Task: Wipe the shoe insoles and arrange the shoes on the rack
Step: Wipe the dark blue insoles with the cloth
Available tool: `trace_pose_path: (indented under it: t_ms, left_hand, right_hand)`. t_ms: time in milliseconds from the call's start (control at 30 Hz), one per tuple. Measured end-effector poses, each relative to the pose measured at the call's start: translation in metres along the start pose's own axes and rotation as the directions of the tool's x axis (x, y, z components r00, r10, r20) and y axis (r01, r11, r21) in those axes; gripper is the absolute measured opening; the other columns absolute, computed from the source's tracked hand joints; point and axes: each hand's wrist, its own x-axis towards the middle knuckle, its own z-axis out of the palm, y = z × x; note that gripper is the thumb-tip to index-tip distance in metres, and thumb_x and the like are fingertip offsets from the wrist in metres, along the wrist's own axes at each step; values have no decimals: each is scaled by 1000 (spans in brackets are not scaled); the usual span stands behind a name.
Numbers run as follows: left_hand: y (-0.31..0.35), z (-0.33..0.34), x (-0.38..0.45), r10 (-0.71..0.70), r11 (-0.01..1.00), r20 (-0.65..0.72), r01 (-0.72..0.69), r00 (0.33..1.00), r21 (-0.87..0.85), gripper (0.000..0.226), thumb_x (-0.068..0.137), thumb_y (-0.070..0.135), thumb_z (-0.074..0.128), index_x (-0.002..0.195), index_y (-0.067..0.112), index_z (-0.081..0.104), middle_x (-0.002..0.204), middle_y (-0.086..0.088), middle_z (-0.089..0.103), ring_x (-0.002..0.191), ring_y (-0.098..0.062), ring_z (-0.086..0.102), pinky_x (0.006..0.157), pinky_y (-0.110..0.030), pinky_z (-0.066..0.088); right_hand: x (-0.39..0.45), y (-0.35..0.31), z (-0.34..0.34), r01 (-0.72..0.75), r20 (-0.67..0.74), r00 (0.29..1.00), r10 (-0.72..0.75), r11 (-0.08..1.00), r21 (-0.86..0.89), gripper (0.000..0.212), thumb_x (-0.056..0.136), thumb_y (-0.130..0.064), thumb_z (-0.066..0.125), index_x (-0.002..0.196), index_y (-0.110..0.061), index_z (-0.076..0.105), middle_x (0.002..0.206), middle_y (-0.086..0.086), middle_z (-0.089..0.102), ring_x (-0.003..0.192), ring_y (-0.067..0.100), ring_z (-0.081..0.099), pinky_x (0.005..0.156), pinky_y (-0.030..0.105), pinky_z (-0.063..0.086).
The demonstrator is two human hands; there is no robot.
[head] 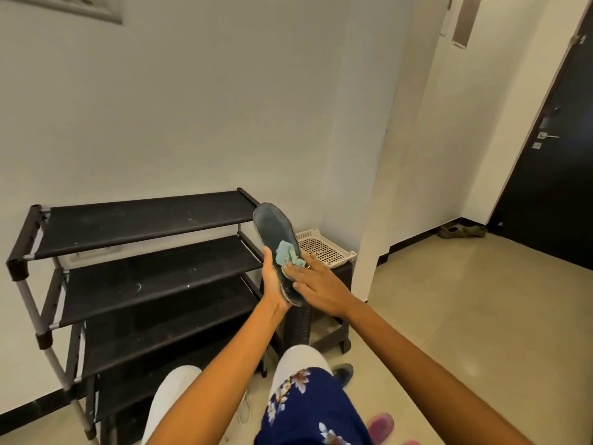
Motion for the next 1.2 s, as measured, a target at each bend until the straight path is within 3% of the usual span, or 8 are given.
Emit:
trace_pose_path:
  t_ms: [133, 333, 467, 600, 733, 867, 1067, 1200]
  left_hand:
    - [5, -8, 6, 7, 1000, -15, -7, 1000, -15, 77, 86, 71, 32, 99, 3, 65, 87, -15, 68, 76, -26, 70, 67, -37, 59]
    - [-10, 8, 13, 19, 1000, 2, -19, 1000, -23, 69, 92, 63, 34, 117, 6, 64, 110, -15, 65, 96, -26, 66, 84, -36, 54]
    - [-17, 26, 24, -31, 999, -25, 31, 999, 7, 69, 89, 63, 40, 126, 7, 56, 109, -15, 63, 104, -27, 60, 92, -39, 48]
    - [-5, 22, 46, -16, 999, -28, 17, 999, 39, 72, 82, 68, 44, 108, 3, 59, 95, -17, 63, 93, -29, 61, 86, -38, 53]
    - [-11, 14, 65, -74, 997, -69, 74, 995, -8, 76, 82, 71, 44, 96, -1, 67, 87, -19, 67, 77, -29, 67, 77, -38, 56]
    - [-34, 24, 73, -20, 998, -94, 25, 995, 57, 69, 91, 61, 38, 78, 5, 75, 75, -13, 69, 65, -22, 69, 63, -30, 58]
    - [-10, 19, 77, 17, 1000, 24, -16, 1000, -18, 66, 87, 65, 40, 93, 5, 68, 82, -12, 65, 72, -22, 65, 69, -32, 56]
    - [-16, 22, 77, 28, 999, 1, -28, 1000, 20, 65, 92, 63, 35, 92, 7, 70, 80, -10, 68, 71, -21, 67, 65, -30, 58]
  right_hand:
    - [4, 7, -14, 93, 126, 986, -113, 984, 152, 47, 86, 1, 47, 129, -16, 58, 131, 9, 54, 112, 12, 41, 96, 20, 30]
    - [35, 21, -36, -203, -241, 909, 339, 868, 454, 36, 83, -15, 69, 118, -14, 64, 105, 6, 67, 87, 13, 60, 68, 13, 47]
    - [42, 31, -25, -274, -398, 848, 350, 932, 237, 23, 86, -33, 64, 95, -14, 75, 96, 4, 70, 90, 20, 60, 80, 38, 50]
    - [23, 21, -3, -72, -296, 950, 100, 992, 104, 28, 95, -11, 49, 119, -8, 63, 122, 13, 60, 116, 24, 51, 97, 22, 34]
    - [7, 48, -9, 150, -177, 973, -149, 989, -10, 26, 89, -2, 56, 112, -6, 68, 110, 15, 67, 101, 24, 60, 93, 25, 43]
    - [28, 56, -27, -154, -405, 900, 161, 987, 51, 20, 90, -21, 60, 105, -14, 72, 106, 11, 67, 99, 24, 56, 86, 31, 43]
    - [20, 51, -17, 38, -293, 956, -19, 998, 58, 14, 82, -25, 67, 92, -20, 75, 93, 0, 70, 89, 15, 49, 80, 32, 39]
    - [31, 65, -27, -171, -400, 902, 162, 985, 15, 17, 84, -26, 64, 95, -20, 76, 98, 6, 69, 91, 20, 51, 79, 40, 44]
